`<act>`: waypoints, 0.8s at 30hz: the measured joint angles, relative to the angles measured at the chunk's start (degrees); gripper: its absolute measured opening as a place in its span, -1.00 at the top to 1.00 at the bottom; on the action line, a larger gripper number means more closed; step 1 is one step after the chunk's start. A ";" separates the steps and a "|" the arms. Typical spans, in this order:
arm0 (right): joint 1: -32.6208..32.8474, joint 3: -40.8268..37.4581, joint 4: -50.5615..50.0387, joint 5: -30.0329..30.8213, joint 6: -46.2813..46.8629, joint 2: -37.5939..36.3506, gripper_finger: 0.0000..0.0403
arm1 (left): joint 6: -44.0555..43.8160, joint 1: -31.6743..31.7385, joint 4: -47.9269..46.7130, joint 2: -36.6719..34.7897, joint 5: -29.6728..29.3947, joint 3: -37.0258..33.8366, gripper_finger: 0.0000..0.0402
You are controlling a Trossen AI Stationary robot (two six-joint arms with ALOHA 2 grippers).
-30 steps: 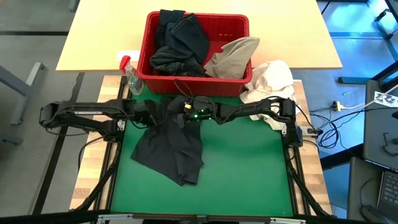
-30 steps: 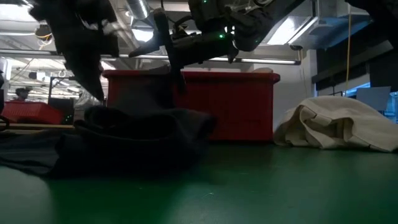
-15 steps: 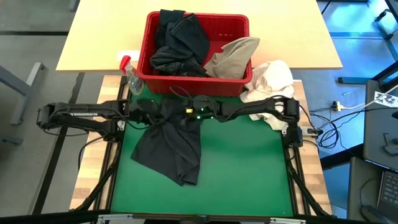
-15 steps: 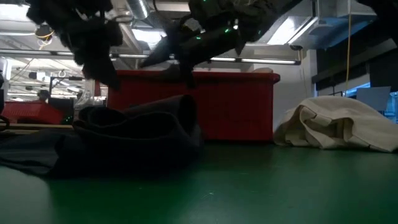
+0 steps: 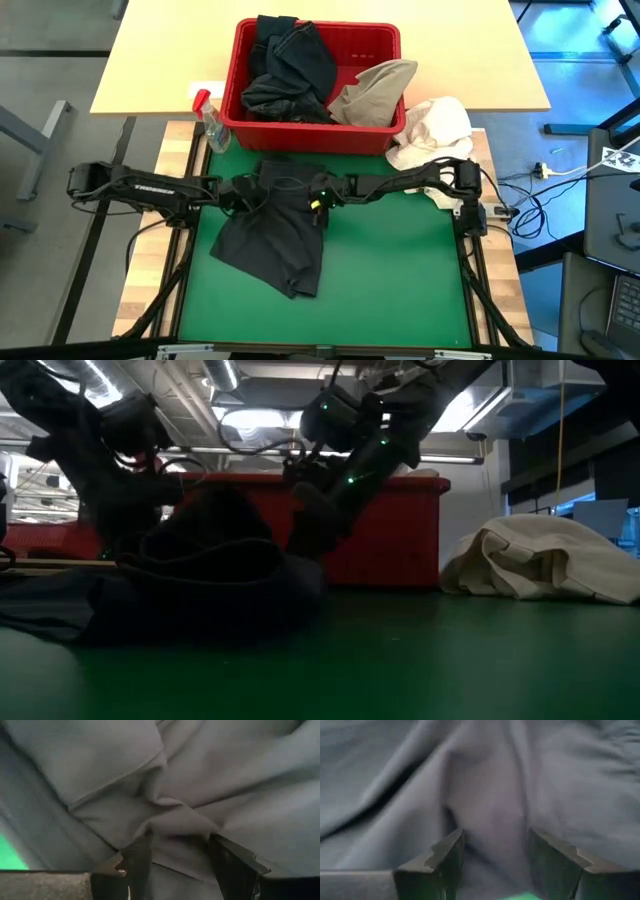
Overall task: Fold Laundry from Bin
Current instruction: Fold the black shorts
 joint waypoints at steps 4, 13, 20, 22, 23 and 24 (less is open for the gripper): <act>3.09 -1.56 -2.39 1.58 -0.08 0.00 -0.11 | 6.26 1.09 3.83 3.74 -4.56 0.02 0.06; 11.49 -3.63 -8.10 14.92 4.68 -0.13 -0.11 | 31.71 6.06 16.98 7.58 -16.53 0.24 0.06; 12.75 0.40 -15.43 21.18 0.26 -6.86 -0.11 | 19.21 4.78 -4.97 1.04 -8.64 14.20 0.06; 11.88 0.63 -16.45 23.56 0.27 -9.24 -0.11 | 7.84 3.98 -10.51 -0.84 1.60 17.00 0.06; 11.12 0.59 -17.17 24.04 0.29 -10.24 -0.11 | 2.28 3.31 -10.59 -1.46 6.76 17.56 0.06; 10.31 0.50 -17.32 24.33 0.29 -10.89 -0.11 | -3.08 2.33 -10.50 -2.01 11.32 17.56 0.06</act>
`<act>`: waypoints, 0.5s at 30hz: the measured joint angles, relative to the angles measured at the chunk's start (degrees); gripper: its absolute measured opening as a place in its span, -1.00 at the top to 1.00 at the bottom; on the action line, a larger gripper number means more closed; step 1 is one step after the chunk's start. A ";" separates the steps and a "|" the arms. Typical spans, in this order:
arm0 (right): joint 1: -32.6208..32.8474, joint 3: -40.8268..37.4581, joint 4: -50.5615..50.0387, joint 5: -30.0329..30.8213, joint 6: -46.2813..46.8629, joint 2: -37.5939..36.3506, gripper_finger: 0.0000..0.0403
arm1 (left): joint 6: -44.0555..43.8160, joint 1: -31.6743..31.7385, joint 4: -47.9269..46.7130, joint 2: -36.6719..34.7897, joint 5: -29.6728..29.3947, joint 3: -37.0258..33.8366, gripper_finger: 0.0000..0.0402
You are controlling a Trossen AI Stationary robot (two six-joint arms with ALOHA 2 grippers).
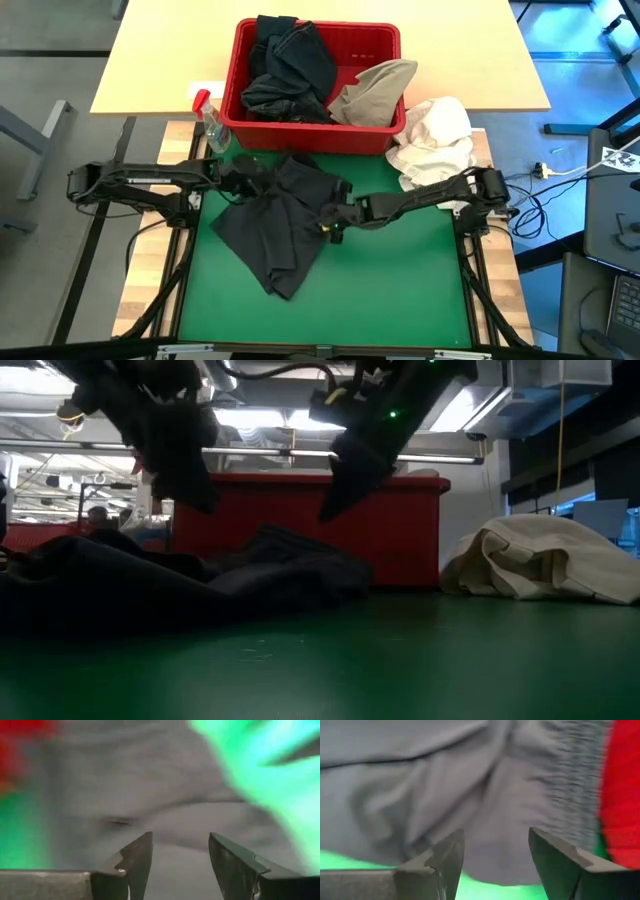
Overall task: Fold Laundry from Bin
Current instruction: Fold the black shorts
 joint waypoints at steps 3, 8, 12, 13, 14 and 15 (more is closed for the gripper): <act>-2.47 0.02 0.50 0.20 1.84 -1.15 -0.11 | -11.75 -5.00 -1.30 -0.21 5.80 -0.89 0.06; -4.21 -0.80 0.63 -2.42 3.75 -1.18 -0.11 | -26.01 -13.53 -4.17 1.29 2.07 -3.29 0.06; -4.13 -1.73 1.38 -2.85 3.70 -1.16 -0.11 | -36.03 -18.49 -2.21 2.35 0.60 -5.39 0.06; -4.11 -1.87 1.56 -2.85 3.70 -1.16 -0.11 | -37.49 -19.28 -2.30 2.63 0.38 -5.60 0.06; -4.11 -2.02 1.85 -2.85 3.67 -1.16 -0.11 | -38.94 -19.98 -1.92 3.05 0.24 -5.63 0.06; -4.12 -2.15 2.00 -2.85 3.67 -1.16 -0.11 | -40.27 -20.69 -1.29 3.57 0.05 -5.63 0.06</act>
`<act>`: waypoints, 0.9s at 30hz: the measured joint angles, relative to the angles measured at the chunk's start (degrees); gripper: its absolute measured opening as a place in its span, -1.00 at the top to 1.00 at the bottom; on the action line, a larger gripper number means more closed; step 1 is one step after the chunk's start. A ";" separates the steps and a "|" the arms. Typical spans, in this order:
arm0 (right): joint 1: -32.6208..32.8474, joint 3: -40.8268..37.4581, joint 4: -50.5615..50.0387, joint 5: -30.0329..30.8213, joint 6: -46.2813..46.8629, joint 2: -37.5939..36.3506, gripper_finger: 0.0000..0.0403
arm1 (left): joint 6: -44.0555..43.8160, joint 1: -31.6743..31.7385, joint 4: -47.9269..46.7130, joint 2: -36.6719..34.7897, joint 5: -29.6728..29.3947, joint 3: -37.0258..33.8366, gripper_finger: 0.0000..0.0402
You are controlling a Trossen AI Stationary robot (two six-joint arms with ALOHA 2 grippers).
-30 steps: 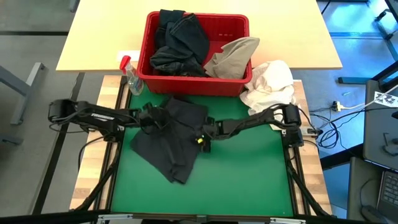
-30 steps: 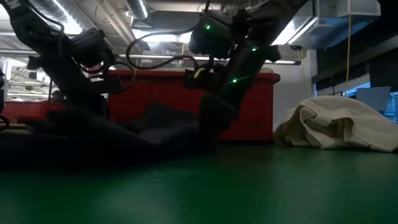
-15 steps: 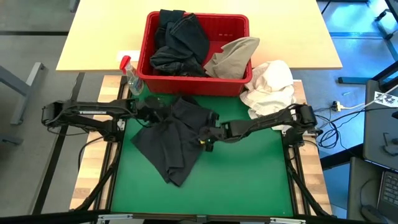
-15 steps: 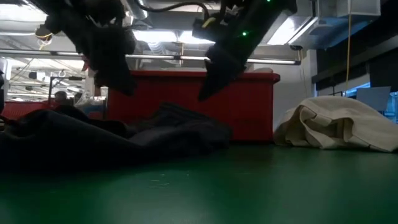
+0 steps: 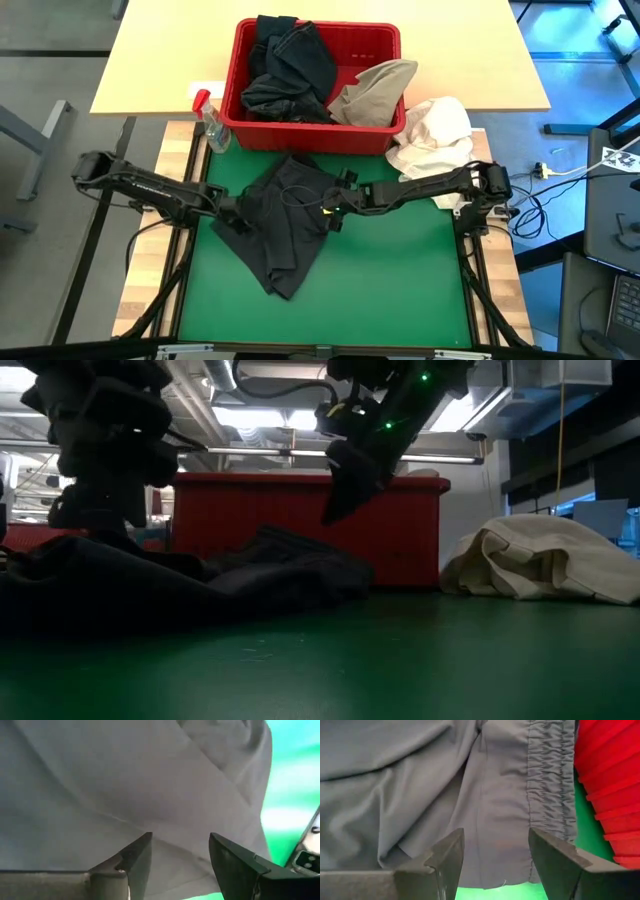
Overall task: Fold Laundry from Bin
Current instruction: Fold the black shorts
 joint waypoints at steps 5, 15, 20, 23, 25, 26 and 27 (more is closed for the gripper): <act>-0.06 -0.11 1.50 0.00 -1.30 0.00 -0.11 | -4.42 -2.46 3.80 3.98 -0.18 0.00 0.06; -0.06 -0.10 4.46 0.00 -3.66 0.00 -0.11 | -5.11 -3.85 10.21 11.77 -0.79 0.00 0.16; -0.06 -0.09 6.32 0.01 -4.83 0.00 -0.11 | -3.05 -3.76 9.96 11.87 -1.31 0.00 0.53; -0.06 -0.08 7.52 0.00 -5.57 0.02 -0.11 | -0.97 -3.81 9.96 11.51 -1.28 0.00 0.82; -0.06 -0.08 8.48 -0.03 -6.68 0.02 -0.11 | 0.26 -3.84 9.88 10.77 -1.33 0.00 0.95; -0.06 -0.20 9.28 -0.40 -7.46 0.02 -0.11 | 0.76 -3.90 9.88 10.16 -1.35 0.00 0.96; -0.06 -0.67 10.81 -1.43 -8.33 0.02 -0.11 | 1.46 -3.88 9.56 9.32 -1.25 0.00 0.96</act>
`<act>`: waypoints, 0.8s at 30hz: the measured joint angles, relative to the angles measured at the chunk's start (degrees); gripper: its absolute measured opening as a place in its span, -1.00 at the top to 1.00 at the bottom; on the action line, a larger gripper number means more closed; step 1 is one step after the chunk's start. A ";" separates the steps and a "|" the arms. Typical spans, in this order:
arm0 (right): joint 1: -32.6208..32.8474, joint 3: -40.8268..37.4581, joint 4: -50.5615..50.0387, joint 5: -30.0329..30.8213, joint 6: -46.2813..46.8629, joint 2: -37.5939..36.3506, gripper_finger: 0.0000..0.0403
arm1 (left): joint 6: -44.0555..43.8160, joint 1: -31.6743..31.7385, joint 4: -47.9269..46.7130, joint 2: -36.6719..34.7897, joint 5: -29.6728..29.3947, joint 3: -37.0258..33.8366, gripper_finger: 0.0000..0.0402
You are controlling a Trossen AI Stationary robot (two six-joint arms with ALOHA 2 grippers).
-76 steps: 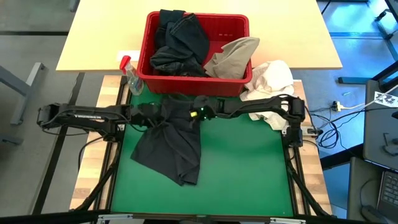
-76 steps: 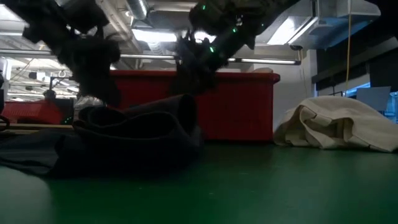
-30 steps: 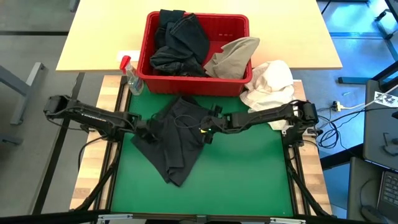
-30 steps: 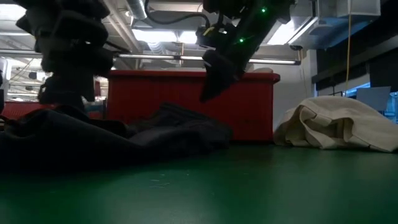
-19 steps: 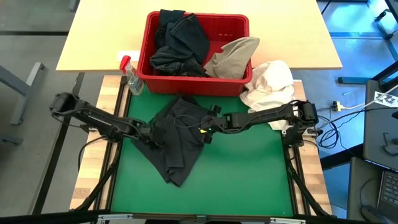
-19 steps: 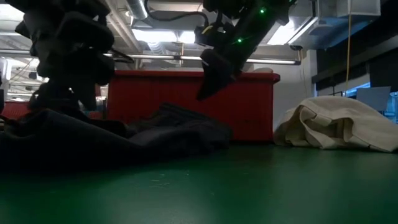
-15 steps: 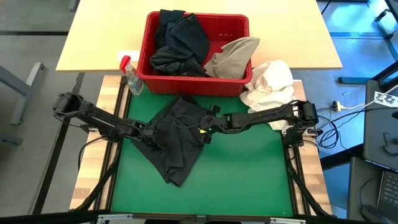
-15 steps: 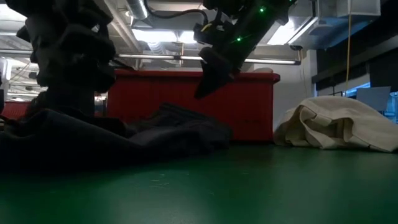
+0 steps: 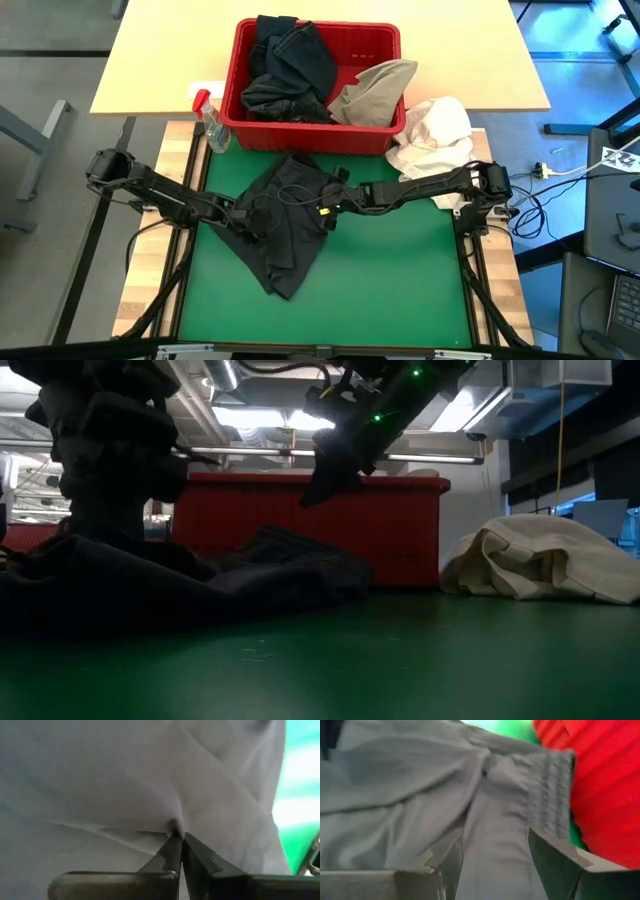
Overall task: Fold Laundry from Bin
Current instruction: Fold the black shorts
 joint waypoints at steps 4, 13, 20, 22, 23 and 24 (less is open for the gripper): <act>-0.61 -3.77 5.83 -3.06 -2.16 0.08 -0.11 | 1.65 -0.13 -10.36 -4.16 2.35 2.66 0.98; -4.29 -10.78 16.06 -4.14 0.76 0.09 -0.11 | 4.92 -0.63 -55.41 -11.14 -5.19 15.62 0.99; -4.96 -11.00 16.03 -4.21 1.93 0.09 -0.11 | 6.15 -0.57 -68.83 -11.41 -13.45 16.40 0.98; -4.96 -11.00 16.09 -5.52 1.93 0.09 -0.11 | 7.21 -0.57 -68.13 -11.38 -13.18 15.44 0.98; -4.96 -11.00 16.23 -6.16 1.95 0.09 -0.11 | 7.58 -0.57 -68.04 -11.38 -12.92 15.10 0.98; -4.90 -11.00 16.92 -6.65 1.97 0.43 -0.11 | 7.74 -0.57 -68.33 -11.38 -12.97 14.84 0.98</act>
